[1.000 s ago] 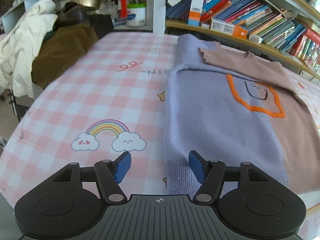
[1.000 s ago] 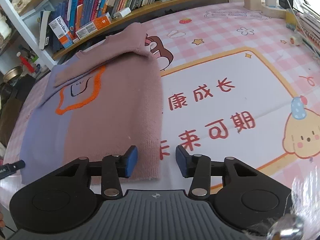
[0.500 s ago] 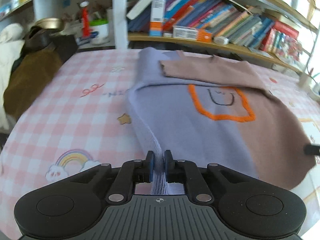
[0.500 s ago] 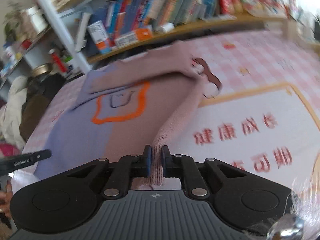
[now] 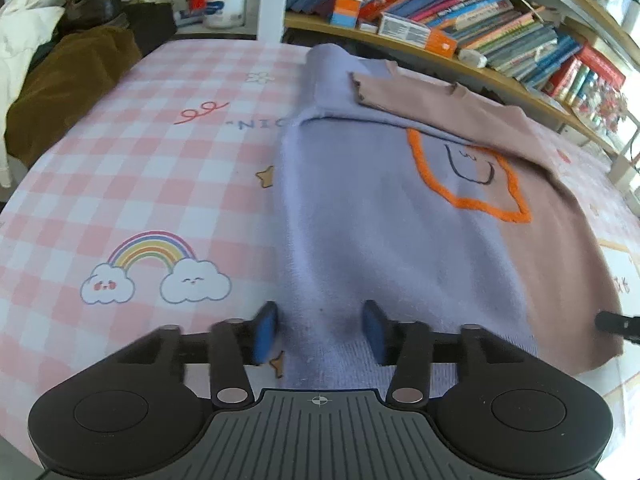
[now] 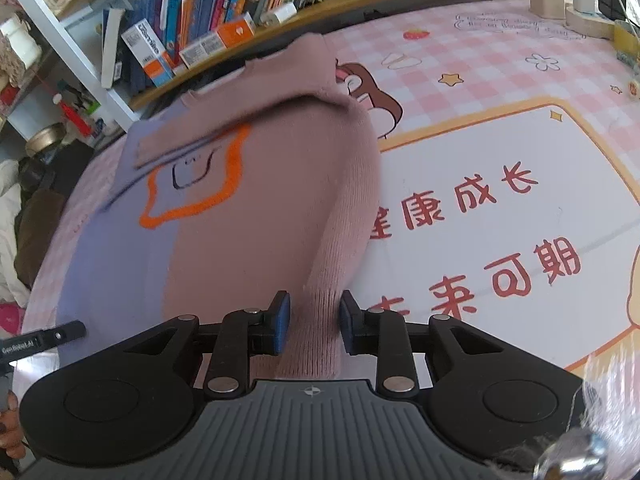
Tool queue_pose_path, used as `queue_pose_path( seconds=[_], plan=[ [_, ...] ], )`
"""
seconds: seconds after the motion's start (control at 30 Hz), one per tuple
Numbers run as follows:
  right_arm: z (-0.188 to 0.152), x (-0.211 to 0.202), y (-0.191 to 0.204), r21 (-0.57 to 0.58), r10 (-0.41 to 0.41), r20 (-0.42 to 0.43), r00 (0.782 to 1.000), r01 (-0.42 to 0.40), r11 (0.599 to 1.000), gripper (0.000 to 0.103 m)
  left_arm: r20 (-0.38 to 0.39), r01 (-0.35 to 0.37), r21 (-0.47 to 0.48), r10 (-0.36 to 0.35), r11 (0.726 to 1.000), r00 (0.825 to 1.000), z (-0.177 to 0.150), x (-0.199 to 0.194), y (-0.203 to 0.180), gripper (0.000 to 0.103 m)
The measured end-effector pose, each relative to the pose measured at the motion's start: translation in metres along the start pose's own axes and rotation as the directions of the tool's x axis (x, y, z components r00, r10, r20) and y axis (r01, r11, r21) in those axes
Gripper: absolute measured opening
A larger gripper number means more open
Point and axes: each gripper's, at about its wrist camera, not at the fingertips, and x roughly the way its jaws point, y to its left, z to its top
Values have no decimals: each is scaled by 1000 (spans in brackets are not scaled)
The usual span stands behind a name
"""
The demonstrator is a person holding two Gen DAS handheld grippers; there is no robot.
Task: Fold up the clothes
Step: 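Lift the hem with both grippers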
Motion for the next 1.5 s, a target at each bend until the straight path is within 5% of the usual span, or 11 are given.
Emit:
queue_pose_path(
  seconds=[0.1, 0.2, 0.33, 1.0, 1.5],
  plan=[
    [1, 0, -1, 5, 12, -6, 1000, -12, 1000, 20, 8, -2, 3, 2, 1000, 1000, -1, 0, -1, 47],
    [0, 0, -4, 14, 34, -18, 999, -34, 999, 11, 13, -2, -5, 3, 1000, 1000, 0, 0, 0, 17],
    [2, -6, -11, 32, 59, -9, 998, -59, 998, 10, 14, -11, 12, 11, 1000, 1000, -1, -1, 0, 5],
    [-38, -71, -38, -10, 136, -40, 990, -137, 991, 9, 64, 41, -81, -35, 996, 997, -53, -63, -7, 5],
    [-85, -105, -77, 27, 168, -135, 977, -166, 986, 9, -5, 18, -109, -19, 994, 1000, -114, -90, -23, 5]
  ],
)
